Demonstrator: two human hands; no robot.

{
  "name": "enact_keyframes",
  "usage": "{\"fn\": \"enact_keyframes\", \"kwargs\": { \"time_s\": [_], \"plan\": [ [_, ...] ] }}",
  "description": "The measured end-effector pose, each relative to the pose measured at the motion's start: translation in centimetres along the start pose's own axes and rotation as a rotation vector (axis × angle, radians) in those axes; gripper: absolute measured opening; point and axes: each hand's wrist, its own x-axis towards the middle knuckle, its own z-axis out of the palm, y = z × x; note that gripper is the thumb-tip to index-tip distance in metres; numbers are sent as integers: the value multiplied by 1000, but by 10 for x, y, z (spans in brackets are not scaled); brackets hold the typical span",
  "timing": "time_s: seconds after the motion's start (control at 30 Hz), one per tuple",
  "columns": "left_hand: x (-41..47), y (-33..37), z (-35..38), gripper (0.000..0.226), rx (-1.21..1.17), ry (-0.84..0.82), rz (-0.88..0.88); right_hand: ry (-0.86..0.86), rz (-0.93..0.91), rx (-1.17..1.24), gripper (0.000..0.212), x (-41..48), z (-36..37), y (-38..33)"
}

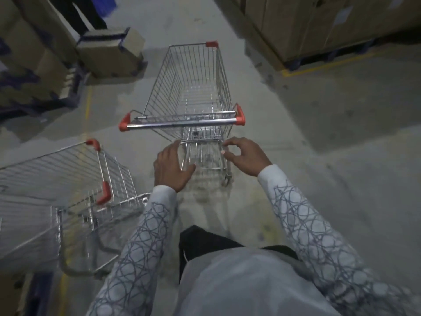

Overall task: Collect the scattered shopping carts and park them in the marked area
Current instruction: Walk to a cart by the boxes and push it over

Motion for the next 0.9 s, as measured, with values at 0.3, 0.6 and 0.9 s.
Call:
{"fn": "enact_keyframes", "kwargs": {
  "time_s": [0.3,0.6,0.9],
  "plan": [
    [191,-103,-11,101,248,-152,128,81,77,-199,51,159,40,-34],
    [250,-111,-4,30,597,-445,164,89,368,-532,84,190,71,-29],
    [290,-115,1,36,685,-420,348,159,482,-535,96,200,84,-32]
  ]
}}
